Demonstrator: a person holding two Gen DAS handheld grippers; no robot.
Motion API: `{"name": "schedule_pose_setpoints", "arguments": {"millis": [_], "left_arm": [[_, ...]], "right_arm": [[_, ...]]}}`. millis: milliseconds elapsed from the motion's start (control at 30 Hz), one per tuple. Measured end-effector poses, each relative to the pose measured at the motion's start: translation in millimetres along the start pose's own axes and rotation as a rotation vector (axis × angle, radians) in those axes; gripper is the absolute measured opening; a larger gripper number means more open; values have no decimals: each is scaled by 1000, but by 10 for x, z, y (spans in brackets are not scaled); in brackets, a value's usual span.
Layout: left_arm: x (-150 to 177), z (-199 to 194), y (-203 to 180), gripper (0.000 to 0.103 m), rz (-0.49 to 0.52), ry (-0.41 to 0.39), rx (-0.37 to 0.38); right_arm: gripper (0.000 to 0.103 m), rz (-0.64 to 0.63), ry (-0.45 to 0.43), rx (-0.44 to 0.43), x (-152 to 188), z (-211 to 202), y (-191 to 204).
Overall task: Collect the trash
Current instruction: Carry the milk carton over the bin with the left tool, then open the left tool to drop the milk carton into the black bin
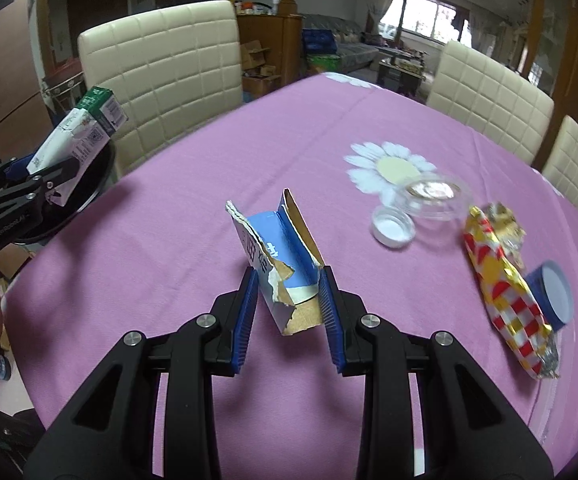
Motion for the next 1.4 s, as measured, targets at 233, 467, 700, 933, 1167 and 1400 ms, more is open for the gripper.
{"name": "schedule_pose_setpoints", "arguments": {"millis": [233, 467, 700, 933, 1167, 1400], "left_arm": [[-44, -18, 387, 51, -58, -22, -68], [-51, 15, 761, 51, -117, -21, -123], [-38, 20, 987, 56, -149, -23, -155], [-8, 39, 1032, 59, -171, -13, -146], [19, 55, 1010, 59, -170, -13, -149], [57, 94, 1007, 80, -165, 18, -143]], "right_arm": [[33, -91, -33, -42, -319, 57, 397], [33, -146, -38, -73, -459, 99, 663], [33, -169, -25, -89, -470, 153, 799], [33, -184, -19, -92, -489, 166, 873], [33, -183, -12, -95, -475, 187, 874], [33, -181, -13, -97, -487, 177, 884]]}}
Point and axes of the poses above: each gripper's, at about its wrist camera, not at the fingertips, and z roughly the way its jaws point, y to its left, x to its underside, the point moved 6 cm from there along z, roughly the way its jaws point, and after that the axes turned 15 degrees about -z, right-handed, at the moved point
